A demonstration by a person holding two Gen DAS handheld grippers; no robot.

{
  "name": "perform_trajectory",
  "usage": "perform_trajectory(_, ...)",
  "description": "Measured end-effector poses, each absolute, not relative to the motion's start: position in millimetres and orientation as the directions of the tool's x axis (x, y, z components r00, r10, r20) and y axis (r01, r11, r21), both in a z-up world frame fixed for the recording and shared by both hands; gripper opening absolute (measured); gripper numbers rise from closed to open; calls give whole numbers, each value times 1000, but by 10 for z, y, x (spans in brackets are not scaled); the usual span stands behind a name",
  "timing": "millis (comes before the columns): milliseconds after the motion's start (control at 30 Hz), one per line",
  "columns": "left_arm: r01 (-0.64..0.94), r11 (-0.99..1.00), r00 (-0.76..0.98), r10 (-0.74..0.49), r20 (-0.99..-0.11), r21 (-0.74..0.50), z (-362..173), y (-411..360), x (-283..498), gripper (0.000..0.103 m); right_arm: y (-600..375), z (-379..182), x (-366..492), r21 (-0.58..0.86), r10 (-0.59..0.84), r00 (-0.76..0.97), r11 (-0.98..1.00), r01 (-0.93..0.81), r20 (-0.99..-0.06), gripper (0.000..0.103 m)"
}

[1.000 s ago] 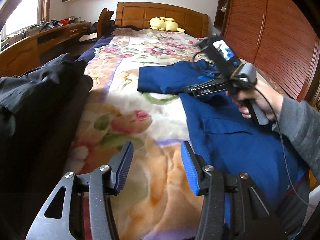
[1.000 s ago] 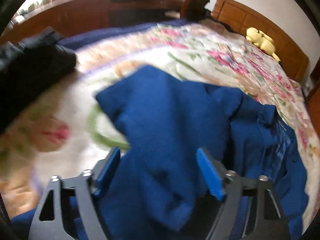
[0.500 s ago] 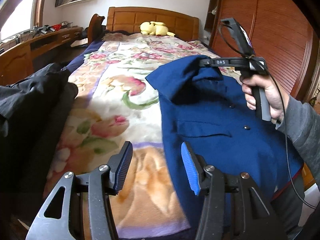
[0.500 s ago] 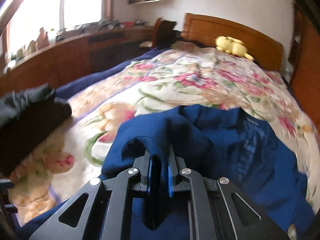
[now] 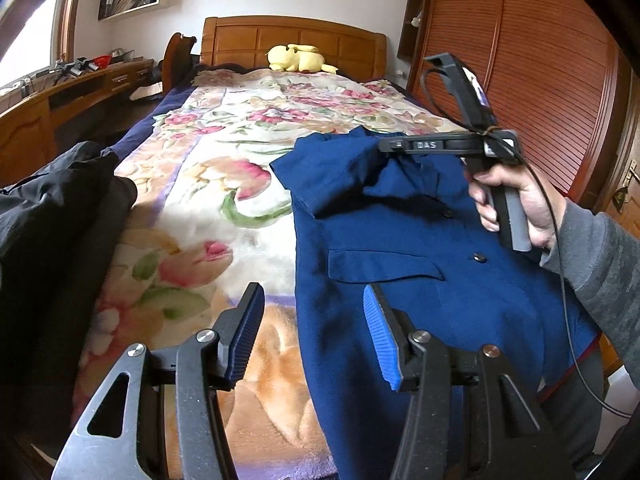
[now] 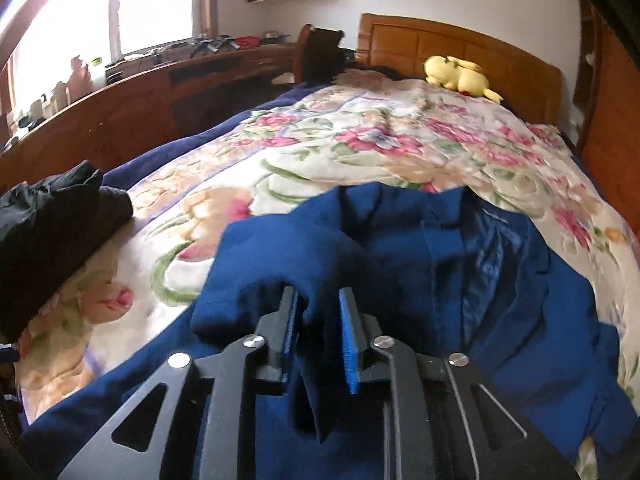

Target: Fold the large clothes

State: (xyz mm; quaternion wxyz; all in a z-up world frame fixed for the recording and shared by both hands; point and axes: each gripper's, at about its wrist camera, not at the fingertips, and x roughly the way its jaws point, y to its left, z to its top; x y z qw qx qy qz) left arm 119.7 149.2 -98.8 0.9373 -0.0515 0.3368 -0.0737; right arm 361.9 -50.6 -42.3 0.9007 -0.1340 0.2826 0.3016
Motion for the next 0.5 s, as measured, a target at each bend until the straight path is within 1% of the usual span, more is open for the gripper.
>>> perform_trajectory(33,103,984,762,-173,-624,-146,-986,1492,1200,53,-483,-436,3661,-70,474,654,776,-626,-590,35)
perform_trajectory(133,103,984,763,-172,-623,-146,-978,1494,1197,53,-394,-468,3679,-71,493,635,755,-652,-595,36)
perform_trajectory(167,102,984,763,-172,-623,-147,-979,1492,1197,53,-378,-494,3717,-69,498,627,748,-661,-599,33)
perform_trajectory(200,102,984,764,-173,-622,-148,-977,1493,1194,53,-357,-509,3718,-72,506,615,734,-675,-605,25)
perform_trajectory(233,103,983,764,-174,-622,-150,-975,1492,1190,53,-336,-533,3727,-92,494,614,729,-679,-616,8)
perform_trajectory(267,103,983,764,-176,-621,-151,-975,1487,1190,53,-319,-558,3731,-117,477,619,726,-678,-624,6)
perform_trajectory(400,110,983,763,-180,-621,-150,-962,1457,1184,53,-307,-562,3730,-124,476,608,714,-689,-635,6)
perform_trajectory(433,112,982,764,-183,-619,-152,-958,1450,1175,53,-266,-560,3728,-109,486,587,703,-702,-648,8)
perform_trajectory(500,113,982,765,-185,-618,-154,-950,1446,1164,53,-173,-601,3706,-77,514,539,672,-736,-667,31)
